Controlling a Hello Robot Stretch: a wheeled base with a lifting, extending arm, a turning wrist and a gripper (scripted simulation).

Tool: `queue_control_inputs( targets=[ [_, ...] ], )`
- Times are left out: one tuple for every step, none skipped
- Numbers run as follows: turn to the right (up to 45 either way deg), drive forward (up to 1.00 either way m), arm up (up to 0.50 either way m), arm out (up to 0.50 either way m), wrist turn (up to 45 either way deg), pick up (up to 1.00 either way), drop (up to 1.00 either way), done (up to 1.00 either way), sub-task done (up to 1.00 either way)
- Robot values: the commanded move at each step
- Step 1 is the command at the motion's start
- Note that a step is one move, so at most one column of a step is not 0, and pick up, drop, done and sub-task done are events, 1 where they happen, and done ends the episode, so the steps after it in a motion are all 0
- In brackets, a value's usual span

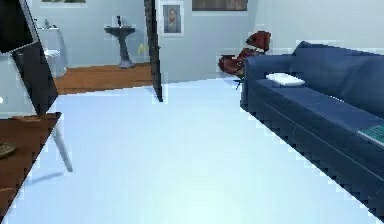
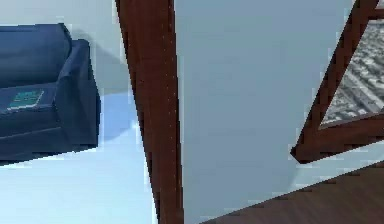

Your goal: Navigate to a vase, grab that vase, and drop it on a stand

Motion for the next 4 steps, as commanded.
queue_control_inputs(
  targets=[
    [-45.0, 0.00, 0.00, 0.00, 0.0, 0.00, 0.00, 0.00, 0.00],
    [-12.0, 0.00, 0.00, 0.00, 0.0, 0.00, 0.00, 0.00, 0.00],
    [0.0, 0.40, 0.00, 0.00, 0.0, 0.00, 0.00, 0.00, 0.00],
    [-45.0, 0.00, 0.00, 0.00, 0.0, 0.00, 0.00, 0.00, 0.00]
  ],
)
